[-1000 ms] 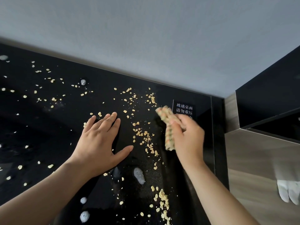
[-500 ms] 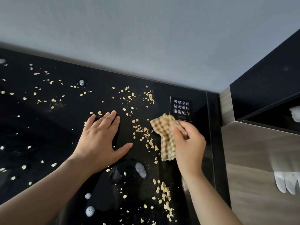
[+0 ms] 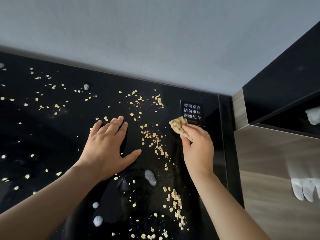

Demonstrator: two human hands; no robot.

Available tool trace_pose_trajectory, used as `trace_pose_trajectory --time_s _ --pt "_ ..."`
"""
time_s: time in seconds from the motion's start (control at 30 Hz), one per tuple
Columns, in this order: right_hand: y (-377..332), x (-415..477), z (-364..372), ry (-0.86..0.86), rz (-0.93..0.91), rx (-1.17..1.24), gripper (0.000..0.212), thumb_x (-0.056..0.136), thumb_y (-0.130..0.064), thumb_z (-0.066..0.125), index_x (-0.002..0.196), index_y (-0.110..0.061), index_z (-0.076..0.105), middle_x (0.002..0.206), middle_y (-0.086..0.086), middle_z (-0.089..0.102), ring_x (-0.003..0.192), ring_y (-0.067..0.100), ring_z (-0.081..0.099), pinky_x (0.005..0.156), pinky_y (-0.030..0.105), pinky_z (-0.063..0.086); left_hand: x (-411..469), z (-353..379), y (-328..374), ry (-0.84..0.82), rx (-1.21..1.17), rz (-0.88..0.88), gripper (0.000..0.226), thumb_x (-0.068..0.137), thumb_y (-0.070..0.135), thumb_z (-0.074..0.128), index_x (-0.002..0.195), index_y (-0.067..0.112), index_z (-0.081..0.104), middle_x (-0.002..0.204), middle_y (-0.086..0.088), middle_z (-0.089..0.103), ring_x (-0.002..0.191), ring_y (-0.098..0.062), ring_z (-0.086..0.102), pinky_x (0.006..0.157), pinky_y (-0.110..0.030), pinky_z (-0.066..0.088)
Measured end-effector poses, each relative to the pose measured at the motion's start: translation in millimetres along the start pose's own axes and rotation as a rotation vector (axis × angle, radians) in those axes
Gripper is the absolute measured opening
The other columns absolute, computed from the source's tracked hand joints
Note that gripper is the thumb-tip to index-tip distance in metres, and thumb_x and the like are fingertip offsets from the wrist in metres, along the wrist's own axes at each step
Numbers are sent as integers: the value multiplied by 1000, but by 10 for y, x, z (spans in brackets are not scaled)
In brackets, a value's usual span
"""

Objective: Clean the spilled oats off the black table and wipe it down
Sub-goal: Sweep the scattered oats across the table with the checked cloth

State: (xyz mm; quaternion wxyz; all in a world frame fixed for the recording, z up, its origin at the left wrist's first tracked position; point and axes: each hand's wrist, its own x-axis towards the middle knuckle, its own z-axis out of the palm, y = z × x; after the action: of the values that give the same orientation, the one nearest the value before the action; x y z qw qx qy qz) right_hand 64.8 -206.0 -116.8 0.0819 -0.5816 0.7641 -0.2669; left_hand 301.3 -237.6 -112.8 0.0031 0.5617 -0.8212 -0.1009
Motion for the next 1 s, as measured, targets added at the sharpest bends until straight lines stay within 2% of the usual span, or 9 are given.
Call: trace_pose_trajectory --time_s 0.17,0.23,0.33,0.43,0.5,0.57,0.73,0.8,1.0 --pt "-173 11 113 -16 -23 39 27 84 -17 72 110 -13 72 110 -1 69 102 16 59 85 14 36 -7 5 21 6 -5 -6 98 73 79 27 140 10 46 151 -7 35 140 -21 32 118 -46 16" --pt "-264 2 145 -47 -55 67 23 84 -14 71 106 -13 73 105 -1 69 97 15 60 82 17 45 -6 -4 23 6 -8 -10 99 72 80 25 141 11 44 153 -6 33 141 -20 30 118 -44 13" --pt "-355 -62 98 -154 7 300 11 88 -15 65 93 -16 75 80 -7 69 72 9 62 63 30 54 -4 -21 21 0 -8 -11 101 71 81 23 143 12 41 154 -5 30 142 -19 28 119 -43 10" --pt "-325 -66 -83 -159 226 525 14 92 -19 60 87 -18 72 58 -10 60 49 4 55 46 24 47 -1 -19 14 -3 -4 -10 101 71 81 23 143 12 41 154 -5 30 142 -19 27 119 -43 10" --pt "-205 -33 -212 -100 266 517 13 93 -20 59 91 -18 72 65 -11 64 55 1 58 51 16 45 -4 -15 10 -3 0 -9 101 71 81 23 143 12 42 154 -5 31 142 -20 28 118 -44 11" --pt "-57 2 -286 -92 271 383 15 94 -23 57 98 -18 71 81 -9 68 73 1 62 59 9 43 -4 -10 9 -8 9 -10 101 71 81 23 143 12 41 154 -5 31 142 -20 28 119 -44 12" --pt "213 29 -277 24 293 3 26 91 -26 63 113 -14 68 106 4 61 100 21 58 68 20 39 9 -15 12 -18 8 -11 102 71 82 22 144 13 40 154 -4 29 142 -19 27 119 -44 11" --pt "217 28 -310 72 286 -13 34 90 -28 64 122 -16 64 111 3 61 99 19 58 73 23 43 9 -21 16 -19 12 -10 102 70 82 21 144 13 39 155 -4 28 143 -19 26 119 -44 10" --pt "131 -89 -221 32 182 -19 35 88 -26 66 121 -15 64 120 1 58 110 20 52 78 23 42 0 -25 19 -17 9 -10 102 71 82 21 144 13 39 155 -4 28 143 -19 25 119 -43 10"
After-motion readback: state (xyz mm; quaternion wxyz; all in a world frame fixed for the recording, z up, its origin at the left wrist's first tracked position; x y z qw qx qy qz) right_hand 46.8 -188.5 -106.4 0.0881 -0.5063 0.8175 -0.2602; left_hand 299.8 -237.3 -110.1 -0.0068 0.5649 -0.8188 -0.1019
